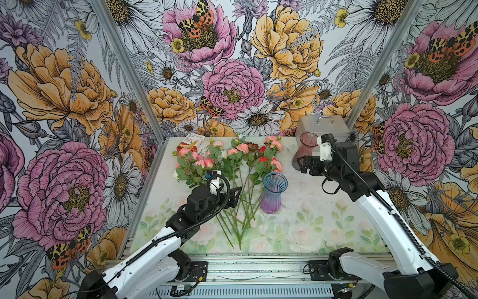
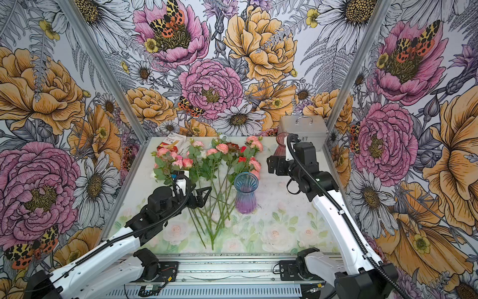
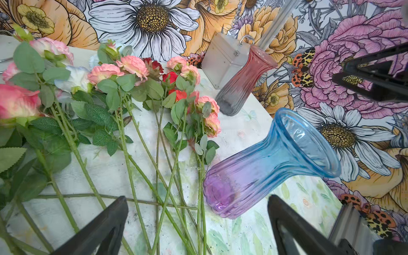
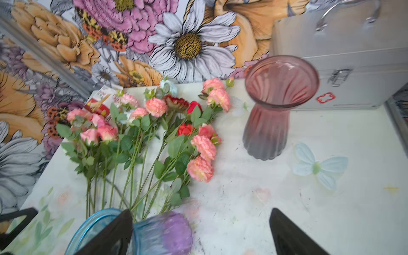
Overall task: Place the pink flowers into the vase
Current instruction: Move the vase to the center of the board.
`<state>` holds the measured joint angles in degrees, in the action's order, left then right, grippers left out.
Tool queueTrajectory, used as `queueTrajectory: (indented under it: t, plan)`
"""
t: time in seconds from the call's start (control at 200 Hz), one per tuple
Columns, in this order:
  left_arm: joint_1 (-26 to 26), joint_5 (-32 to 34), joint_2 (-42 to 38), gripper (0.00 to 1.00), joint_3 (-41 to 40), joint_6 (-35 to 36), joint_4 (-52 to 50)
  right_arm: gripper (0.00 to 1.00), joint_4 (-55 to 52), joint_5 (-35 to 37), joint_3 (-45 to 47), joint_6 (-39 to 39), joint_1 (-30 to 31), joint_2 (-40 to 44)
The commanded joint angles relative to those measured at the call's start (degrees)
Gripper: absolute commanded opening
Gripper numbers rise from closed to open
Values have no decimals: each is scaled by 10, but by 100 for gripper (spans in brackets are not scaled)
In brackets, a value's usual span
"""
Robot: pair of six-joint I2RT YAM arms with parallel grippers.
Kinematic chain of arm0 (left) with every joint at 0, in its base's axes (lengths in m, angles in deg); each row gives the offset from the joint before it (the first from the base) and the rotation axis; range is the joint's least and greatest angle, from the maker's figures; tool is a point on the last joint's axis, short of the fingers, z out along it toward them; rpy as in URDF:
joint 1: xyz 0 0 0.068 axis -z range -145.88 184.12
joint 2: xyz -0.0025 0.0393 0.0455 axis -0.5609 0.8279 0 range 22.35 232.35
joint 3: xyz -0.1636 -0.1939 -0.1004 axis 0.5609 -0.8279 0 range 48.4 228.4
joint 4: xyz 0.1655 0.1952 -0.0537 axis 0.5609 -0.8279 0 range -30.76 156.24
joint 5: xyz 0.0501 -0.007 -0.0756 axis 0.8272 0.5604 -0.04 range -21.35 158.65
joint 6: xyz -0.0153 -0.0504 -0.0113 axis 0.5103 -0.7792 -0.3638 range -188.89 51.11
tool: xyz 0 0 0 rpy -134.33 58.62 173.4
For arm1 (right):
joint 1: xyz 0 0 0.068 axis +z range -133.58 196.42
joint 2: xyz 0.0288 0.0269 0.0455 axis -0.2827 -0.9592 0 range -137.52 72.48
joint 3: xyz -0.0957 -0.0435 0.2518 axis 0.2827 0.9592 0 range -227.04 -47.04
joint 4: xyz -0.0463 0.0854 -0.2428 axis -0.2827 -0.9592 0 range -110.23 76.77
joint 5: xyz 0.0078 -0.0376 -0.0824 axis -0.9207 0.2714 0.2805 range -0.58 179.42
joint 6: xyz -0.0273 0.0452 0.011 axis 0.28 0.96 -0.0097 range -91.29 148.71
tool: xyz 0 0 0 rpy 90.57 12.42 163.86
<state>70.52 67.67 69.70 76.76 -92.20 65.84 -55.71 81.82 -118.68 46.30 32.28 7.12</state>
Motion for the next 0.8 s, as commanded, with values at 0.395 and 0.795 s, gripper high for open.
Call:
queueTrajectory:
  t: [0.395,0.795]
  plan:
    - [160,-68,207,99,-17,-14,141,75,-158,-27,-75,-23,108,-111]
    - [184,-80,390,99,-14,-61,470,59,-157,14,-115,-36,120,-193]
